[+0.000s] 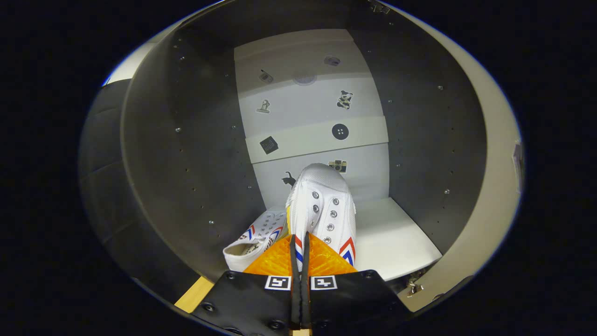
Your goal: Open the shoe cabinet door, grab the shoes and put them into the shoe cabinet, then close the shoe cabinet door.
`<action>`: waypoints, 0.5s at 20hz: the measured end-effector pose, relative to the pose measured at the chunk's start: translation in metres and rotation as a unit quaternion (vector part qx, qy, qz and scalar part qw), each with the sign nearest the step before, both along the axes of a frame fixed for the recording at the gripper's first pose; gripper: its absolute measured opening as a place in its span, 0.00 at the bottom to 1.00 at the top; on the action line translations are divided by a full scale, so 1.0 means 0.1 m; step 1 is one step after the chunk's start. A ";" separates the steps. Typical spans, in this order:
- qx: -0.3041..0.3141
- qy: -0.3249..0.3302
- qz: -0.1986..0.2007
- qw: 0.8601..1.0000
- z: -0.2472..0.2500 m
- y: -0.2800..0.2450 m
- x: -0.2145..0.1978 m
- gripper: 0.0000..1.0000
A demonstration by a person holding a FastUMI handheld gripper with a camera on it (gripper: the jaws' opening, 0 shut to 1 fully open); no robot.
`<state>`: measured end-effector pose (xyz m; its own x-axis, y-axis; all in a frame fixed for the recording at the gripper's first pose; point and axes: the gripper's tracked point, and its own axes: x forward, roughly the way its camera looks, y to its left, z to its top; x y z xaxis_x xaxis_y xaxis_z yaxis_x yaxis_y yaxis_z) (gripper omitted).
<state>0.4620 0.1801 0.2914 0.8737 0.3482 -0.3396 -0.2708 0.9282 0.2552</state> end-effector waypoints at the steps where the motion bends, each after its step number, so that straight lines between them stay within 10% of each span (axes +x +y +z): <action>1: 0.001 0.001 -0.001 1.000 -0.01 0.04 0.09 0.01; 10: -0.023 0.041 -0.013 0.999 -0.39 0.27 0.68 0.01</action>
<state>0.5302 0.2071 0.2521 0.8515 0.3077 -0.4246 -0.2257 0.9459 0.2329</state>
